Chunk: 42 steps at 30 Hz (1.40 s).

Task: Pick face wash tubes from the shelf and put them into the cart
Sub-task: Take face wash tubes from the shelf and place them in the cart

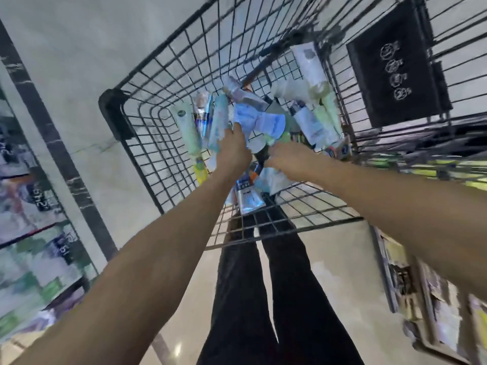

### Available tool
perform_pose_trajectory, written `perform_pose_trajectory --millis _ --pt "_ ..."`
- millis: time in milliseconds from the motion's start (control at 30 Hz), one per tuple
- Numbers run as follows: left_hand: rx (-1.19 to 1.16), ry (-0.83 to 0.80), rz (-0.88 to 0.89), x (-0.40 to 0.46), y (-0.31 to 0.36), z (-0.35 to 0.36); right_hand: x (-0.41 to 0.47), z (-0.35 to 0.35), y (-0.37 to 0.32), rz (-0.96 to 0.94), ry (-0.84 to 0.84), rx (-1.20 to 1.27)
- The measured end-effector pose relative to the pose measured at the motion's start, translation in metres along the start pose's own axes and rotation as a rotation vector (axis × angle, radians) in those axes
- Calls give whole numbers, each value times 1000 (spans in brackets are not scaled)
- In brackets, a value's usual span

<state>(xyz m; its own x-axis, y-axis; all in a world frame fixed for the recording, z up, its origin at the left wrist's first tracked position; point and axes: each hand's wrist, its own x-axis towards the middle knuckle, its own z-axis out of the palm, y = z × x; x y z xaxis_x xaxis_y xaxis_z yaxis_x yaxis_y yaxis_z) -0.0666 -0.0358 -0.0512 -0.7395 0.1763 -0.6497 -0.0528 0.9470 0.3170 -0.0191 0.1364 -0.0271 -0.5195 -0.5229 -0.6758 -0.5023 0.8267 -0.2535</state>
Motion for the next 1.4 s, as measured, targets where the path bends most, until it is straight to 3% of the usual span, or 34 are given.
perform_pose_trajectory --millis 233,367,467,600,800,933,1133,1400 --pt "6 142 -37 15 -3 36 31 24 24 -97 91 -176" --pt "73 215 4 24 -8 40 30 33 31 -78 130 -153" --pt "-40 196 0 32 -9 30 22 26 33 121 138 -27" --pt "-385 131 -11 28 0 -5 -5 1 33 389 178 354" --pt "-1051 -142 -74 -33 31 -105 -73 -56 16 777 525 1204" --pt "-1288 -343 -7 -102 69 -172 -143 -106 -19 880 766 1659" --pt "-1256 -548 235 -189 113 -224 -242 -165 -91 784 1153 1888" --pt "-900 -532 602 -293 182 -236 -343 -183 -182 765 1650 1997"
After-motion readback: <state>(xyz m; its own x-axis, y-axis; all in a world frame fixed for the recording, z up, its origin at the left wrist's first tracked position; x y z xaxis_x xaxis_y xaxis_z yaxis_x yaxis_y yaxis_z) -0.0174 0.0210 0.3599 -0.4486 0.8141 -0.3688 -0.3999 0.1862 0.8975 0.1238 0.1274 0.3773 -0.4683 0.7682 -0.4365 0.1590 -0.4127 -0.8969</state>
